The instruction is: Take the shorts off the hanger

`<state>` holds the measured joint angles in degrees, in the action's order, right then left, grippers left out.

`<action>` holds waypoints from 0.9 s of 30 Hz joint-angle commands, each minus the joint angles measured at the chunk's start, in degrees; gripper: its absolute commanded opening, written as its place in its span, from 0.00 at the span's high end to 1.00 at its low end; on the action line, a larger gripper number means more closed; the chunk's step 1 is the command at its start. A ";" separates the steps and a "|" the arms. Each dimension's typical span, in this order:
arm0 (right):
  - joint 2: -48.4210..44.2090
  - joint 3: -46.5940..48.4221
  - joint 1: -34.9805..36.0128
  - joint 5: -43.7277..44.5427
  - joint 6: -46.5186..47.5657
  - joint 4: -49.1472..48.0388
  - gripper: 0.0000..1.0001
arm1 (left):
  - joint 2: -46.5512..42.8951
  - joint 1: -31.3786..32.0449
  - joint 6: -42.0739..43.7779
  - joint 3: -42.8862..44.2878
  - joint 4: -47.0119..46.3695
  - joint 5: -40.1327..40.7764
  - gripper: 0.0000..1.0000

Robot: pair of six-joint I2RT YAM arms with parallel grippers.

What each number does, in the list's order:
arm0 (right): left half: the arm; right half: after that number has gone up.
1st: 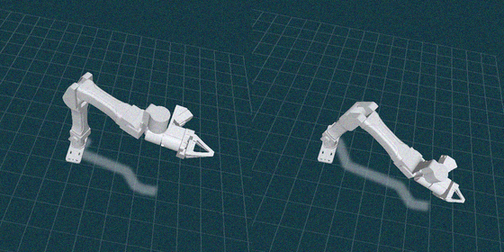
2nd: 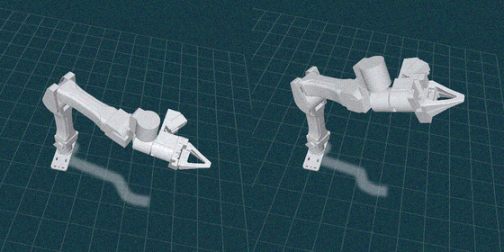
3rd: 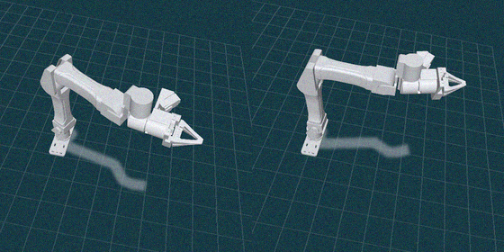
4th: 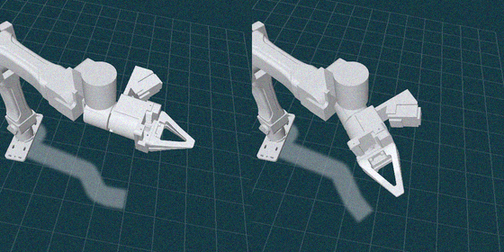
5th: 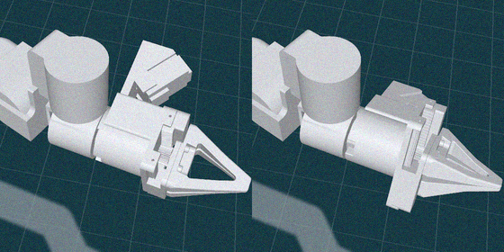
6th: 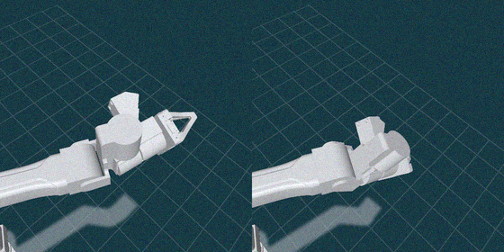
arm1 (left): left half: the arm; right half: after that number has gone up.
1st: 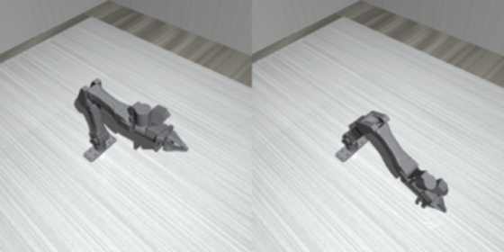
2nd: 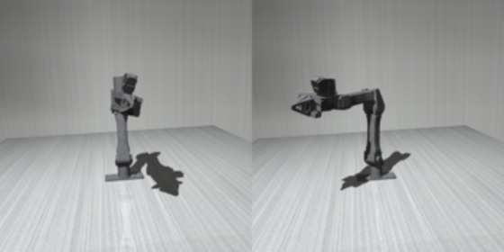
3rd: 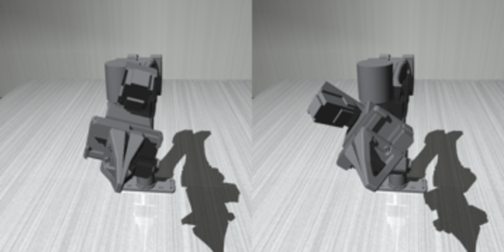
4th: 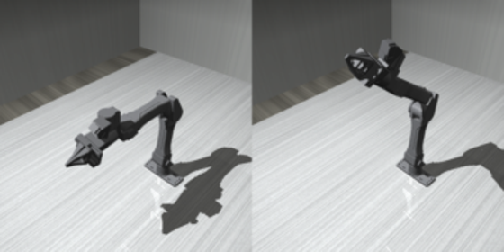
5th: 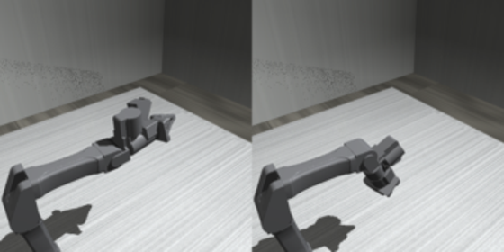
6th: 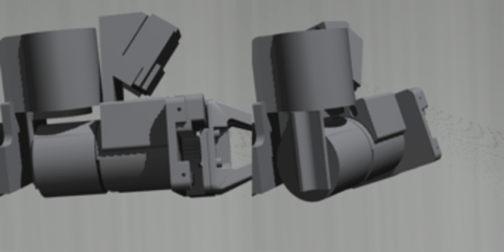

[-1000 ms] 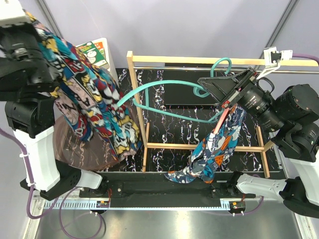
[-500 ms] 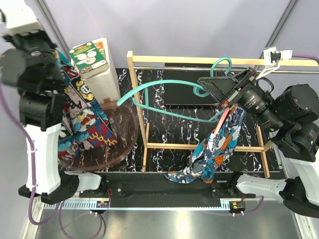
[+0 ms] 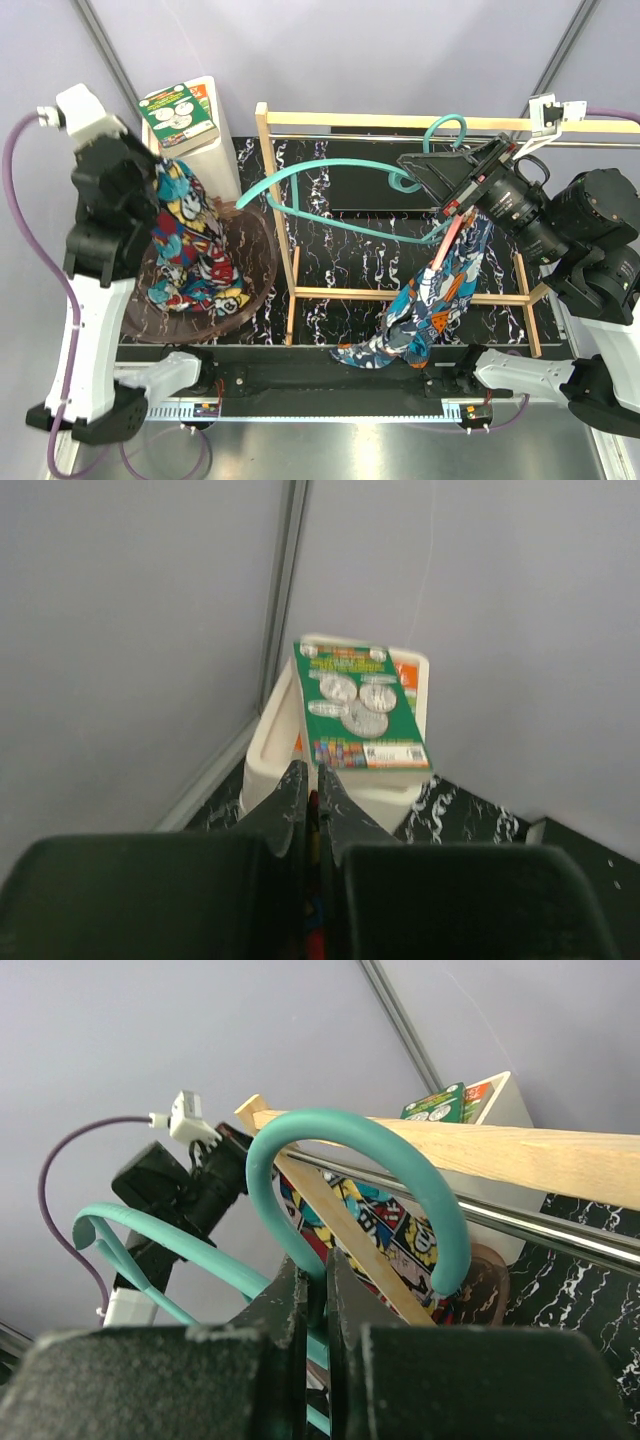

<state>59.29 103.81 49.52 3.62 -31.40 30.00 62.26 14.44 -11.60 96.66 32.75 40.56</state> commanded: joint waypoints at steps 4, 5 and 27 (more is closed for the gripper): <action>-0.14 2.62 -0.03 1.65 2.48 1.29 1.00 | -10.23 -1.60 -15.36 -20.54 -2.98 -6.01 1.00; -0.22 2.63 0.05 1.83 2.57 1.38 1.00 | -9.97 -1.69 -16.17 -21.16 -1.57 -6.62 0.90; 1.18 -0.71 0.05 -16.97 6.96 1.73 1.00 | -20.59 -1.61 -20.83 -10.80 0.84 -69.01 0.21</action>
<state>59.66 103.22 49.50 -5.54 -26.50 32.95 44.07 12.93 -31.55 82.19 38.09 -11.16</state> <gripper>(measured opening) 0.050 0.779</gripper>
